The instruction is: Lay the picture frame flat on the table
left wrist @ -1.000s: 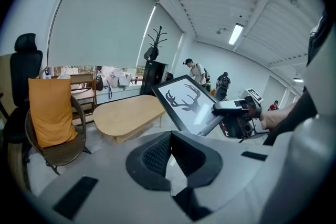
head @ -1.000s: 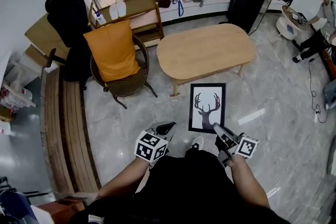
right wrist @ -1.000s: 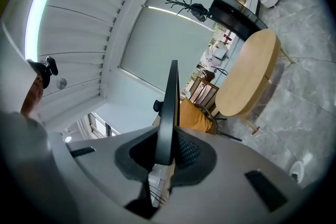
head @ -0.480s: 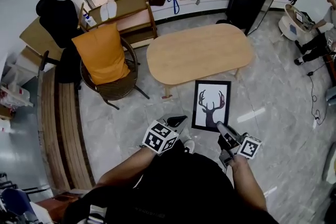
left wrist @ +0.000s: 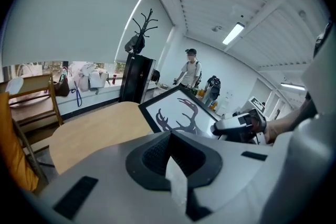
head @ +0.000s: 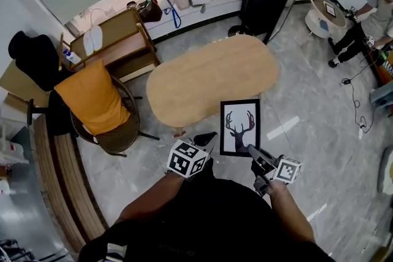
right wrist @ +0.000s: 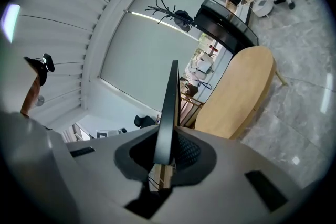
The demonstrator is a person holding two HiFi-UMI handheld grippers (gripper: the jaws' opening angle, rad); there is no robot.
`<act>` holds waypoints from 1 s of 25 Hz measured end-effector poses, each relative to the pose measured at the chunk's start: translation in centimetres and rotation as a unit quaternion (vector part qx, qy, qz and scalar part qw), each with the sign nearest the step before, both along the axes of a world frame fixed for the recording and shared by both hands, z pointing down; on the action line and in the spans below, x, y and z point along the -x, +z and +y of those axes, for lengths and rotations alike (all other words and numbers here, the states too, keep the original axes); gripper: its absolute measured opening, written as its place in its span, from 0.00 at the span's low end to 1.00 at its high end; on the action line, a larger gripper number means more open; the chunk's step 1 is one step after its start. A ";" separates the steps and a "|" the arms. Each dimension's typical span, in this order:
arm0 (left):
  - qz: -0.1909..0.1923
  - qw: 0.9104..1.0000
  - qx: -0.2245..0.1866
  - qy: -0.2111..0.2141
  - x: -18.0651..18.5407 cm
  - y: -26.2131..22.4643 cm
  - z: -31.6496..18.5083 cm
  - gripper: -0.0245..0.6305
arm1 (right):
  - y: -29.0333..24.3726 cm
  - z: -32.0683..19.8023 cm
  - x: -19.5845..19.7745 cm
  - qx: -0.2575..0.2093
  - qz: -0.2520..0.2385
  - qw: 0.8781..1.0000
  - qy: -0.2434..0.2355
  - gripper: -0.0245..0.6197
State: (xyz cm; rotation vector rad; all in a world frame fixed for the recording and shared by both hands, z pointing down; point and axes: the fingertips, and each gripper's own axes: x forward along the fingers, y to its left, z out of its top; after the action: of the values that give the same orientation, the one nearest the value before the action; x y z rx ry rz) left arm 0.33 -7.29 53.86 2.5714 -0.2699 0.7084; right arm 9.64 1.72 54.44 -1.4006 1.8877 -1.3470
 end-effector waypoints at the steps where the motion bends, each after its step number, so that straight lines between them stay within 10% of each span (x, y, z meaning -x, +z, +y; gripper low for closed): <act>1: 0.003 1.000 -0.003 0.010 -1.3 -0.3 -1.5 0.04 | -0.6 -1.8 -0.8 -0.002 0.003 1.000 0.001 0.09; 11: -0.011 0.999 -0.039 0.016 -5.8 -0.2 -16.3 0.04 | -0.7 -17.3 -6.5 0.002 0.039 0.999 -0.007 0.09; 25: -0.073 0.982 0.050 -0.169 -5.1 6.8 -25.2 0.04 | 17.8 -31.0 -12.5 0.175 0.047 0.975 -0.128 0.09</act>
State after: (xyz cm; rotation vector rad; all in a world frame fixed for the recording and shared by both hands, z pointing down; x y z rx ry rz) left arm 5.40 -32.46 60.63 2.3017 -0.6829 0.7578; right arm 22.17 -29.29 72.28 -1.4379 2.0179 -1.8418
